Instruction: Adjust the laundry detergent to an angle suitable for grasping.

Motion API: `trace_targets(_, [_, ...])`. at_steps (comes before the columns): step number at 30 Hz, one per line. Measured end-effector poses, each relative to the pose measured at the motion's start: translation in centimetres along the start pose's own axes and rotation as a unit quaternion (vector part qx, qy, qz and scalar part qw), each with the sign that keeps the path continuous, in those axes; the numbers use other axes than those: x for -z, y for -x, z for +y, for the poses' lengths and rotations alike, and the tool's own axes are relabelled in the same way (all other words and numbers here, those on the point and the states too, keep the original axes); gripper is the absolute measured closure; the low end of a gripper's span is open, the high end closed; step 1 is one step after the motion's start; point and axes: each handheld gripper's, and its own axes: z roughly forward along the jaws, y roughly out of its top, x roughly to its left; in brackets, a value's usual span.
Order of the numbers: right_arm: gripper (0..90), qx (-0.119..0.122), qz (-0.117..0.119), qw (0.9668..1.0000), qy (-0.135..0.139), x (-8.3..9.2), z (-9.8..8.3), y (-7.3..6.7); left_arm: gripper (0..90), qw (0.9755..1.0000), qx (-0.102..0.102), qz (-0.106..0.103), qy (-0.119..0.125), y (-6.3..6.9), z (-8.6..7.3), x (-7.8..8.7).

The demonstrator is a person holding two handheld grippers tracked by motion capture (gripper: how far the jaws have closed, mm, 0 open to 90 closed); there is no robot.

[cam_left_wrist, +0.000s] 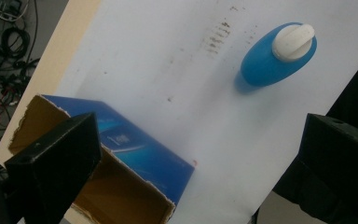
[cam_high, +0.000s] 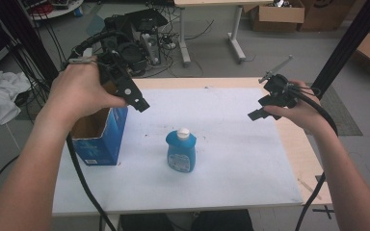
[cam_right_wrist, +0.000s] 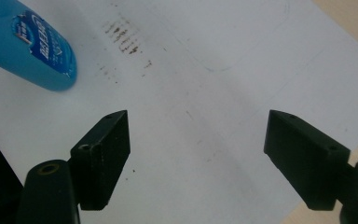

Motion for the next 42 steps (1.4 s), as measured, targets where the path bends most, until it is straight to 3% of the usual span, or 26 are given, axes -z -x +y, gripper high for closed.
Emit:
trace_targets(8, [22.1,0.016,0.009,0.9996,0.023,-0.1,-0.2,-1.7,0.1,1.0000,0.000,-0.003,-0.005,0.0,0.1,-0.5])
trace_targets(14, [22.4,0.009,0.020,0.9990,0.040,-0.4,-0.4,-2.9,0.1,1.0000,0.001,-0.006,-0.005,0.0,0.0,-0.6])
trace_targets(31, [22.5,0.049,0.037,0.9974,0.039,-1.6,0.7,-7.5,0.1,1.0000,0.005,-0.003,-0.004,0.2,-0.2,-0.6])
trace_targets(42, [22.5,0.077,0.061,0.9938,0.052,-3.4,1.3,-10.9,0.1,1.0000,0.003,-0.005,-0.007,0.5,-0.2,-1.0])
